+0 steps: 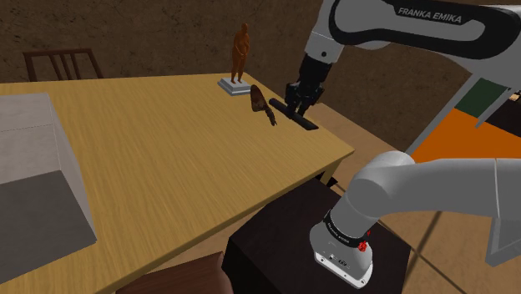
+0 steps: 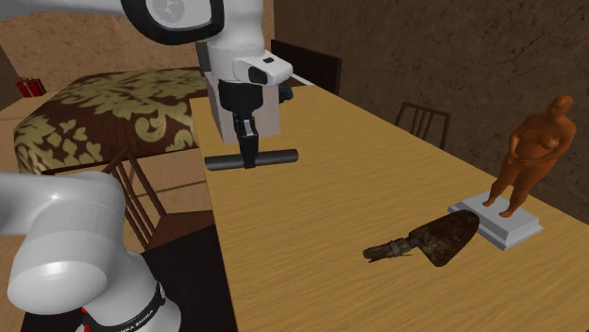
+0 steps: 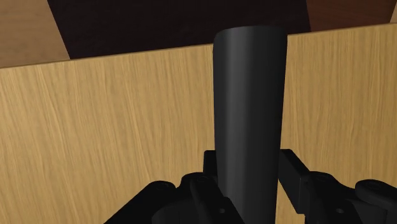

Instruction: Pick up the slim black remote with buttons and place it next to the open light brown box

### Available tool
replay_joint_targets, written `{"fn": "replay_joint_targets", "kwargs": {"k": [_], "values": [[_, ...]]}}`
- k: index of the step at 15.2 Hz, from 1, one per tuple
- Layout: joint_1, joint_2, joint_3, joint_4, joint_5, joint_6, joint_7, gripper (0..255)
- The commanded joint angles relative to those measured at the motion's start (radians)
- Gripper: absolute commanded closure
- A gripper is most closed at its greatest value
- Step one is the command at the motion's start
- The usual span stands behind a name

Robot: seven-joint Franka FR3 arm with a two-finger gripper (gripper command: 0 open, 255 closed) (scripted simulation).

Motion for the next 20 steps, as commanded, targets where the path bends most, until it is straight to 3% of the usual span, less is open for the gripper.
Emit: {"fn": "replay_joint_targets", "kwargs": {"k": [1,14,20], "values": [[-0.001,0.004,-0.002,0.030,-0.002,-0.026,0.001,255],[-0.003,0.048,-0.011,0.227,-0.010,-0.179,0.015,255],[0.028,0.167,0.116,0.305,0.065,-0.120,0.141,255]]}}
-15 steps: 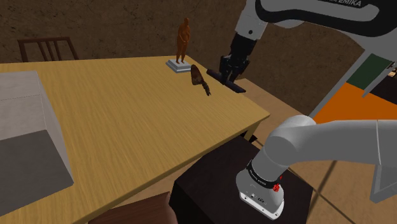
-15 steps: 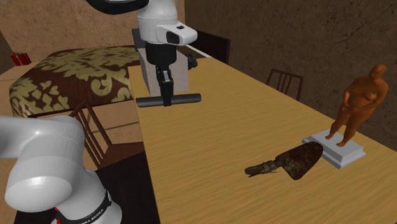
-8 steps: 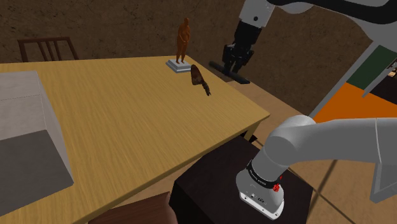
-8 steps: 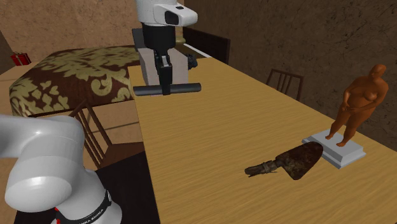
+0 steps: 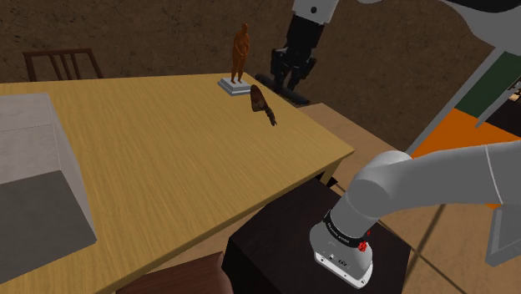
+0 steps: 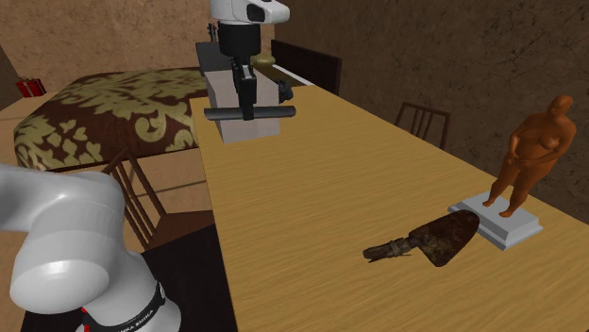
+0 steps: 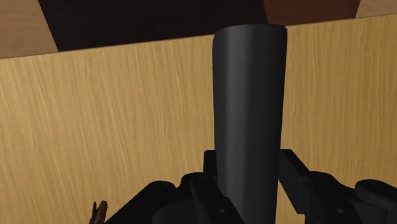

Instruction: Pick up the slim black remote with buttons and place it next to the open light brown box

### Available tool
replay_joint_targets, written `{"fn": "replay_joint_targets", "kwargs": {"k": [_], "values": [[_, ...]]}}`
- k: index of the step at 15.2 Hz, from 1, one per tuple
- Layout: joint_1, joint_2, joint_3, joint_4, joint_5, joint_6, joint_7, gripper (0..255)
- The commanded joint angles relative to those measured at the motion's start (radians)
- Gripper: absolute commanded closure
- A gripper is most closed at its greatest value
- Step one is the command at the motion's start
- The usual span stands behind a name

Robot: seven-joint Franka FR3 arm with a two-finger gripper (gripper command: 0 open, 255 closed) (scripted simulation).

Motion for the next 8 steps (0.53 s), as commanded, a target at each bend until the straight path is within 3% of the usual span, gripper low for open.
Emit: {"fn": "replay_joint_targets", "kwargs": {"k": [1,8], "values": [[0.007,0.049,0.038,0.037,0.018,0.019,0.039,255],[0.023,0.233,0.180,0.186,0.051,0.080,0.191,255]]}}
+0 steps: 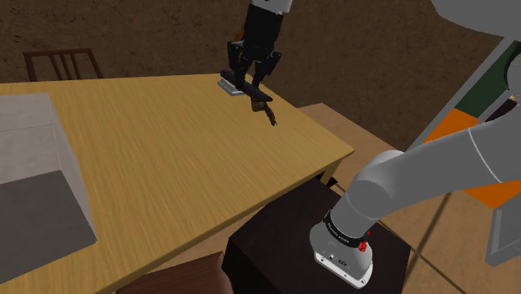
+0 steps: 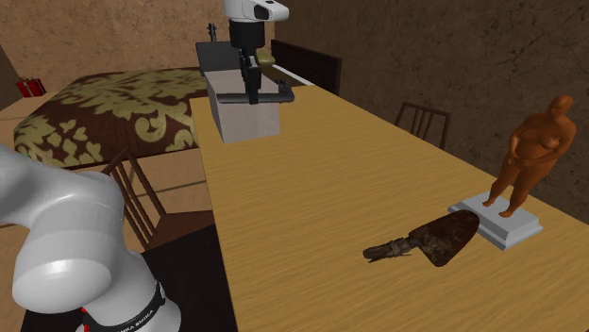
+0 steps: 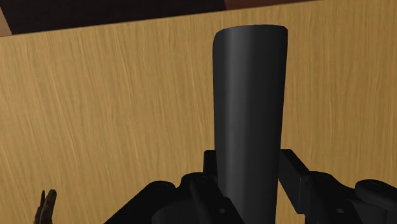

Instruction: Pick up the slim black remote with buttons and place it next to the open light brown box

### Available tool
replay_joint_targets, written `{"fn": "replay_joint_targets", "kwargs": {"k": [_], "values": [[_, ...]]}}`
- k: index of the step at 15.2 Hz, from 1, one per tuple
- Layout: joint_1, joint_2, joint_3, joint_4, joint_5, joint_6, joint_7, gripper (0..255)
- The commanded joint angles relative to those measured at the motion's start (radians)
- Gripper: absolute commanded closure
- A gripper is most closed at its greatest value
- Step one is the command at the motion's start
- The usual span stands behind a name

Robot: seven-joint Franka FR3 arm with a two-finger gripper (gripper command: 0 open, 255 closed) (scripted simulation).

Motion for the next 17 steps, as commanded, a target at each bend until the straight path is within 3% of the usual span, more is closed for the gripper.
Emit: {"fn": "replay_joint_targets", "kwargs": {"k": [1,9,13,17], "values": [[0.003,0.062,0.044,0.056,0.002,0.014,0.050,255],[0.016,0.336,0.206,0.307,-0.069,0.052,0.252,255],[0.045,0.507,0.280,0.471,-0.159,0.045,0.370,255],[0.117,0.704,0.330,0.675,-0.283,0.007,0.490,255]]}}
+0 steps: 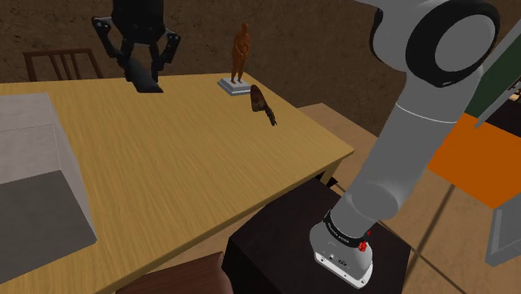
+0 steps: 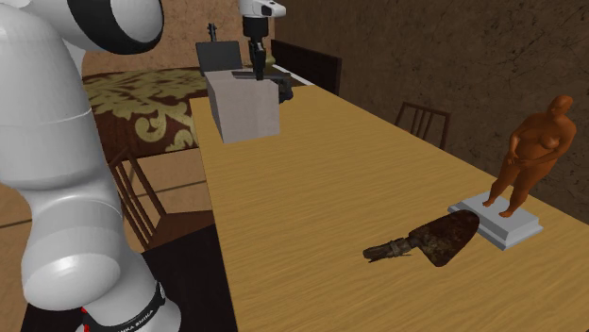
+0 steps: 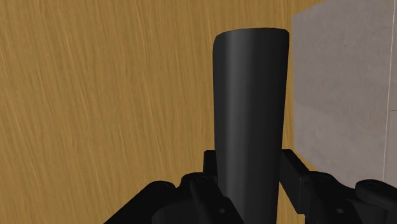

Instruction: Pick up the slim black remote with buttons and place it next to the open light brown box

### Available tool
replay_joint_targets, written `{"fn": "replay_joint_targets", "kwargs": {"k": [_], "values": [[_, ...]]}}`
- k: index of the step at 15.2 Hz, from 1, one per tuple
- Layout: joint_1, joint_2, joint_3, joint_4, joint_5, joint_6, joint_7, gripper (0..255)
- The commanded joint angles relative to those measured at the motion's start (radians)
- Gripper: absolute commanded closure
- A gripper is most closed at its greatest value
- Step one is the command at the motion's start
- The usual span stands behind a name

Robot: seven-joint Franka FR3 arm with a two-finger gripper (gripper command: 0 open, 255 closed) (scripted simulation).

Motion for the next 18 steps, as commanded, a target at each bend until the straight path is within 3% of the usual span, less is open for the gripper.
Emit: {"fn": "replay_joint_targets", "kwargs": {"k": [1,18], "values": [[0.039,0.079,0.013,0.083,-0.052,-0.018,0.047,255],[0.014,0.046,0.003,-0.185,-0.031,0.223,0.029,255]]}}
